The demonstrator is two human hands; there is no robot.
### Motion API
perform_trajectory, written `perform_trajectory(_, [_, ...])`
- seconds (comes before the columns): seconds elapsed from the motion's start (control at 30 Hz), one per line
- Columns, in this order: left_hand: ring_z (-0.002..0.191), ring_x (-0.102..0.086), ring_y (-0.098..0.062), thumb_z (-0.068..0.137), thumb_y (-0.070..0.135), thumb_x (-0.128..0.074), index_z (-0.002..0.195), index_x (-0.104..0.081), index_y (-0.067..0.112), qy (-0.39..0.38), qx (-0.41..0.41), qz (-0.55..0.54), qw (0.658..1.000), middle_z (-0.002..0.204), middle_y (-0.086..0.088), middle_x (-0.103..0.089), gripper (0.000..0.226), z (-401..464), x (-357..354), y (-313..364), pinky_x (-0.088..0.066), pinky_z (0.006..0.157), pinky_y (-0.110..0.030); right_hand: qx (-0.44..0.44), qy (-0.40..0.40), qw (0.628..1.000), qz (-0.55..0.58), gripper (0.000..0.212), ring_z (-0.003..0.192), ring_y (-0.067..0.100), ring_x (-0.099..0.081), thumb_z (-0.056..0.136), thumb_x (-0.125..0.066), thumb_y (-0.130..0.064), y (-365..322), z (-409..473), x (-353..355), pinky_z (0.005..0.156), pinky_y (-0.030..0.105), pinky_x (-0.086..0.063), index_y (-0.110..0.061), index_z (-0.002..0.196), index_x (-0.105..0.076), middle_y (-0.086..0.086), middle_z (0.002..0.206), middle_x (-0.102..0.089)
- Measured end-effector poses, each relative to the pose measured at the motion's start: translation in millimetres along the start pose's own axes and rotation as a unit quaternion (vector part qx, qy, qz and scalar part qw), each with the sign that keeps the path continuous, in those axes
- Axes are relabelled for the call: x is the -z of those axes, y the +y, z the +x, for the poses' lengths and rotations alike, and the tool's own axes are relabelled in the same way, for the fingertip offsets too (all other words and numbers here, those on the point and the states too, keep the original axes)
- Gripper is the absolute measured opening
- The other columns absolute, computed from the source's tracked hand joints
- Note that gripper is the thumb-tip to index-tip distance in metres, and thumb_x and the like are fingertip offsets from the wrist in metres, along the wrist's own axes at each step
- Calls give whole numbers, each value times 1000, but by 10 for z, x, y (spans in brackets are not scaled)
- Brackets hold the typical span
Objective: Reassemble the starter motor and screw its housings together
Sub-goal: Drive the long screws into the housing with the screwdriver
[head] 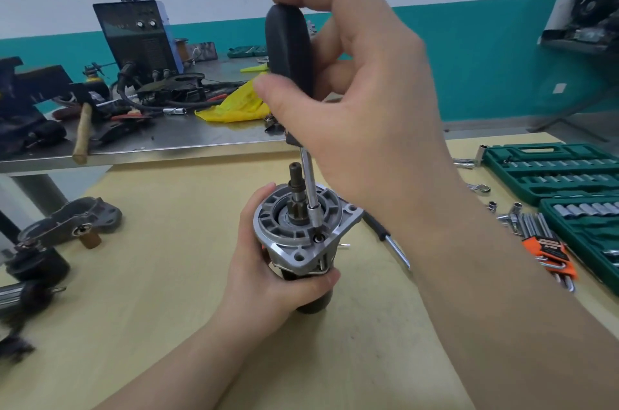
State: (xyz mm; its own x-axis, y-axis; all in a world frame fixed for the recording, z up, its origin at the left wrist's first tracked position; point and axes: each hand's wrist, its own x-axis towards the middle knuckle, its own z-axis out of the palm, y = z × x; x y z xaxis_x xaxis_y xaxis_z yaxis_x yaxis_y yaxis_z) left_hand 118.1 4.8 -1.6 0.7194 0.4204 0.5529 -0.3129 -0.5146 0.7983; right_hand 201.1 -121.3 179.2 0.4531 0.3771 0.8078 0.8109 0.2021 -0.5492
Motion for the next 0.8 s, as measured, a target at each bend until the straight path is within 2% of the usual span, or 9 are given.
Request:
perform_trajectory(0.13, [135,-59,-1,56,33,-97,151,-38,53,3,3,-9,1000,145,22,-60,114,7,4,1,-49,99,-9,18,7,999,-38,43,80,11,-69,92,-81,-31,-21,-1,14,74,35,-61,-25,130,-62,-15,96,-62])
perform_trajectory(0.27, [137,-58,-5,57,31,-97,153,-37,46,-7,-12,1,1000,147,20,-58,114,1,2,7,-47,103,-10,-42,-67,990,117,33,83,20,-77,100,-67,-7,-2,19,133,78,42,-66,-22,128,-59,-3,102,-68])
perform_trajectory(0.37, [136,-57,-3,55,31,-97,150,-37,51,-6,-28,14,999,146,24,-56,114,-11,-8,16,-46,102,-8,4,-43,999,10,47,77,19,-72,92,-78,-15,-29,7,131,70,37,-64,-27,133,-59,-8,89,-63])
perform_trajectory(0.43, [135,-57,1,55,32,-96,149,-36,55,-3,-31,18,999,144,27,-56,115,-16,-13,25,-44,101,-5,24,-38,998,-49,51,90,14,-69,88,-83,-26,-41,-11,115,77,35,-62,-28,135,-62,-8,104,-62])
perform_trajectory(0.5, [134,-58,1,54,32,-97,149,-36,55,-3,-33,22,999,144,27,-56,115,-22,-14,22,-44,101,-5,23,-55,998,-18,42,93,14,-68,93,-81,-29,-71,-19,102,79,36,-62,-26,131,-65,-5,111,-61])
perform_trajectory(0.6, [136,-59,-9,55,30,-99,153,-37,45,-6,-30,18,999,147,17,-55,117,-26,-7,5,-47,101,-9,-22,-87,992,84,28,84,25,-72,102,-67,-16,-41,17,172,74,43,-65,-21,129,-66,-2,106,-68])
perform_trajectory(0.7, [137,-59,-11,56,27,-99,154,-37,42,-11,-35,12,999,149,14,-55,117,-31,-8,-12,-48,102,-11,-17,-131,977,166,37,85,28,-76,102,-60,-5,-89,-54,327,74,35,-66,-18,136,-61,10,110,-72])
perform_trajectory(0.77, [138,-58,-11,56,29,-99,153,-37,46,-7,-31,13,999,149,14,-55,117,-38,-12,-15,-47,102,-10,-23,-130,981,139,40,82,27,-75,99,-68,-6,22,52,223,75,35,-67,-17,137,-62,7,103,-70])
perform_trajectory(0.8, [138,-58,-12,55,31,-99,153,-36,47,-6,-26,14,1000,149,13,-55,118,-41,-12,-15,-47,102,-10,-40,-148,985,83,40,80,20,-73,99,-69,-8,90,152,132,77,27,-65,-18,138,-63,3,98,-67])
